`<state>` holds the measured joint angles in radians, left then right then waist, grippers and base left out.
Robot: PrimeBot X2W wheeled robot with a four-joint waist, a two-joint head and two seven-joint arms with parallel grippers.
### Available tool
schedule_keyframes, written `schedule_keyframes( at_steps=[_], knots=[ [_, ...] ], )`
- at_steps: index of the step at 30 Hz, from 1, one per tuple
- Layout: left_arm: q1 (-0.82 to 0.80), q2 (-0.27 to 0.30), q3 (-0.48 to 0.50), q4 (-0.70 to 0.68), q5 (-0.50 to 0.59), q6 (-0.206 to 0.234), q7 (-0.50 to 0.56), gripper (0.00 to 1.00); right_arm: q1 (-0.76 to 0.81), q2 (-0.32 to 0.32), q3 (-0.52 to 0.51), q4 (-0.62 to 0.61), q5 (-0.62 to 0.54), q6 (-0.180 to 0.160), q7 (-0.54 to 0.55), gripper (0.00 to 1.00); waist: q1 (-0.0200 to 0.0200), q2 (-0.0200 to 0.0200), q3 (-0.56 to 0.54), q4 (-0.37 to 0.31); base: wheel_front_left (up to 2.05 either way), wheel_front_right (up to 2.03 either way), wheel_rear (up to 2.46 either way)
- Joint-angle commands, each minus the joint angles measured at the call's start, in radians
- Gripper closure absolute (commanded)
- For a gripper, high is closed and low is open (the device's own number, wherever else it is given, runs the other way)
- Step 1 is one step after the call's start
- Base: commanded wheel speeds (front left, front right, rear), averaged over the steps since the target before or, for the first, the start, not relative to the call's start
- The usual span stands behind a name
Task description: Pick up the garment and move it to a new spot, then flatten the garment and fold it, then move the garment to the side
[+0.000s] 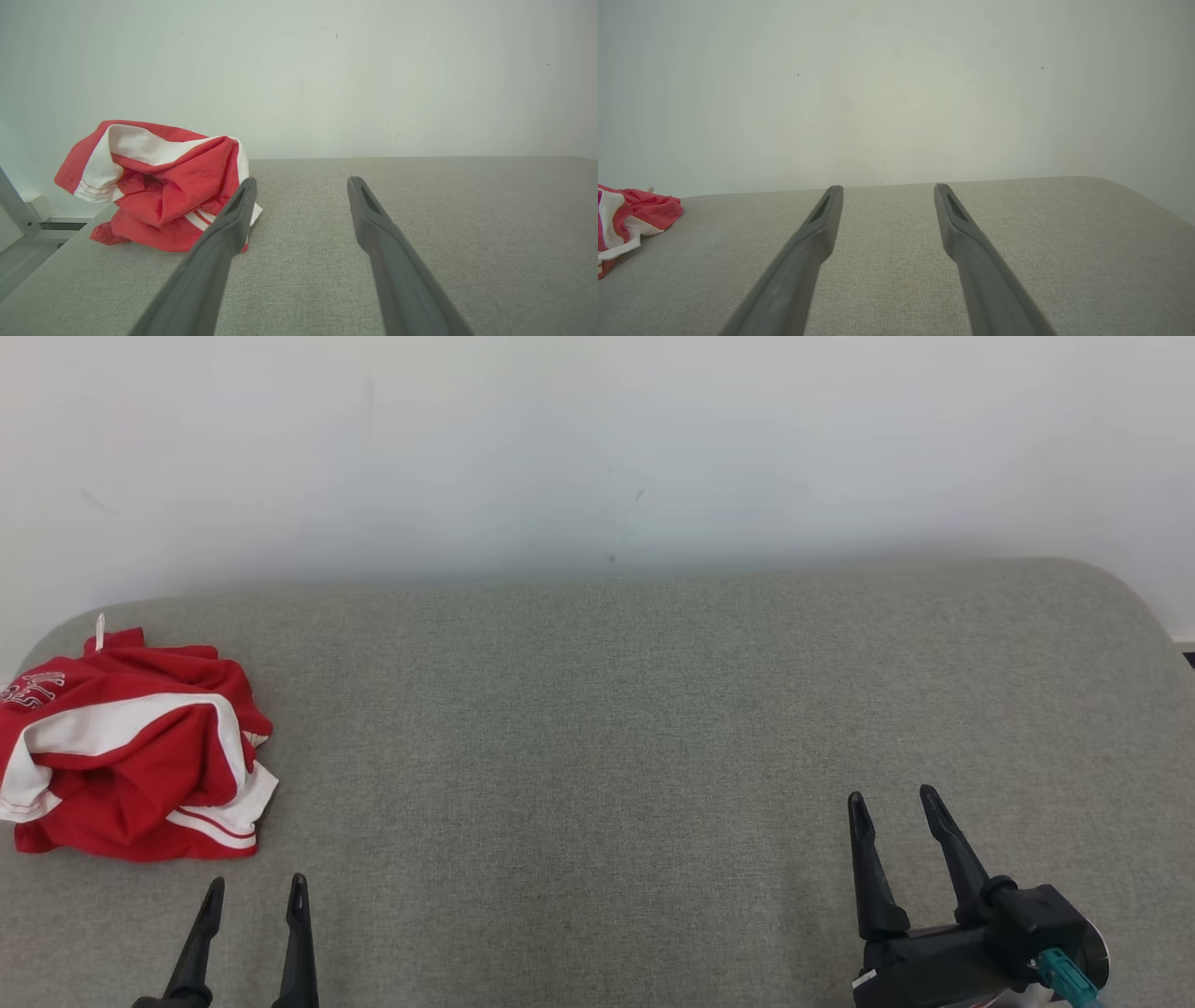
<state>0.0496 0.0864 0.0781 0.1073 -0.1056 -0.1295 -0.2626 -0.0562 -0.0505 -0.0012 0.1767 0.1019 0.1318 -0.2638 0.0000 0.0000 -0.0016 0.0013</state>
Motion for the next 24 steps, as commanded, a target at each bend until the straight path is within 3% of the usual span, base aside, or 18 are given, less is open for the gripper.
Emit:
schedule_keyframes(
  at_steps=[1,24],
  knots=[
    [0.002,-0.003,0.003,0.005,0.010,-0.001,-0.003,0.00,0.010,0.001,-0.001,0.005,-0.010,-0.002,-0.001,0.00,0.0000,0.0000,-0.001,0.000,0.00,0.00,0.00],
    [-0.024,-0.008,0.013,0.096,0.002,0.007,-0.003,0.00,-0.037,0.001,-0.004,0.120,-0.013,-0.002,-0.001,0.00,0.0000,0.0000,-0.016,-0.003,0.00,0.00,0.00]
  ],
)
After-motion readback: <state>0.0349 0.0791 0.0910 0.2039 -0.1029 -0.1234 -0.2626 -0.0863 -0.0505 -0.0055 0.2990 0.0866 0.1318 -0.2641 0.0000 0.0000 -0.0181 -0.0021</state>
